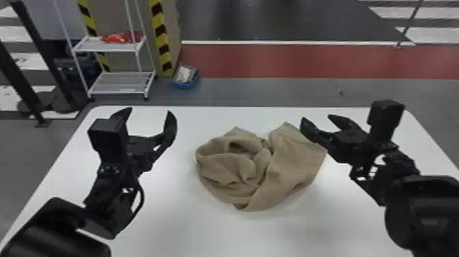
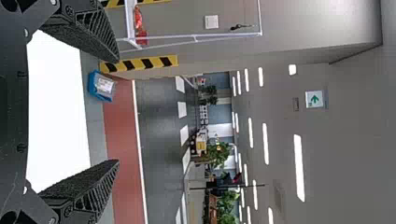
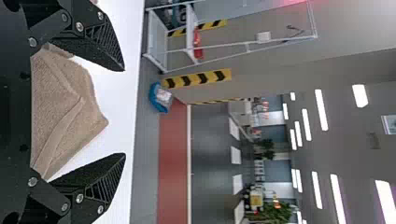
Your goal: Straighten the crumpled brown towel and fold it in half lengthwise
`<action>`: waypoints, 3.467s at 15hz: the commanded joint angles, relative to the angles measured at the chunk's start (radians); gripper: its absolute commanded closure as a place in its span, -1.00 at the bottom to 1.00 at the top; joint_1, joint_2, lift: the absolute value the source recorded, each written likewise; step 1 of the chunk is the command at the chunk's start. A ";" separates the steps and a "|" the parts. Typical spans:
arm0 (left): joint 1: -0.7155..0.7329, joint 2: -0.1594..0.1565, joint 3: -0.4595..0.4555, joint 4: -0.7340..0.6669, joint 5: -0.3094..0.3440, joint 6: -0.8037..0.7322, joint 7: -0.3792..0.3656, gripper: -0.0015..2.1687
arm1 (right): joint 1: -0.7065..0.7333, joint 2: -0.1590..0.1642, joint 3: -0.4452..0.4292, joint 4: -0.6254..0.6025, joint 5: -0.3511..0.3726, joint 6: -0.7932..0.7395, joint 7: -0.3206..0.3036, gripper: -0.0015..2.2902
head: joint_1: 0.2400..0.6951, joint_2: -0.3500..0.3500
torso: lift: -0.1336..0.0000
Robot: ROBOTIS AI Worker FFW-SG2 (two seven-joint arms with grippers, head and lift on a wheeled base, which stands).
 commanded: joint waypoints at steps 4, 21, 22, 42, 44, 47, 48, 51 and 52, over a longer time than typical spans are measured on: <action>0.008 0.007 0.002 0.036 0.009 -0.048 -0.003 -0.87 | -0.271 -0.004 0.048 0.332 0.114 0.136 0.111 -0.75 | 0.84 0.03 | -0.84; 0.001 0.004 -0.001 0.073 0.015 -0.072 -0.018 -0.87 | -0.527 0.026 0.220 0.846 0.174 -0.002 0.248 -0.59 | 1.00 0.18 | -0.84; 0.001 0.006 -0.001 0.073 0.015 -0.072 -0.018 -0.87 | -0.535 0.026 0.220 0.858 0.176 0.007 0.249 -0.50 | 1.00 0.18 | -0.84; 0.008 -0.005 -0.014 0.055 0.015 -0.060 -0.023 -0.87 | -0.382 0.000 0.171 0.565 0.223 0.161 0.240 0.30 | 1.00 0.10 | -0.84; 0.008 -0.003 -0.012 0.055 0.017 -0.060 -0.023 -0.87 | -0.353 -0.004 0.159 0.491 0.223 0.185 0.238 0.30 | 1.00 0.10 | -0.84; 0.008 -0.005 -0.012 0.055 0.017 -0.063 -0.023 -0.87 | -0.280 -0.012 0.120 0.307 0.234 0.253 0.237 0.30 | 1.00 0.10 | -0.84; 0.008 -0.005 -0.012 0.055 0.017 -0.060 -0.023 -0.87 | -0.248 -0.012 0.088 0.234 0.234 0.265 0.237 0.29 | 1.00 0.10 | -0.84; 0.011 -0.005 -0.011 0.053 0.017 -0.063 -0.023 -0.87 | -0.150 -0.024 -0.033 0.049 0.176 0.290 0.248 0.28 | 0.97 0.06 | -0.84; 0.012 -0.005 -0.009 0.053 0.017 -0.063 -0.023 -0.87 | -0.110 -0.038 -0.080 0.002 0.146 0.299 0.251 0.28 | 0.94 0.03 | -0.84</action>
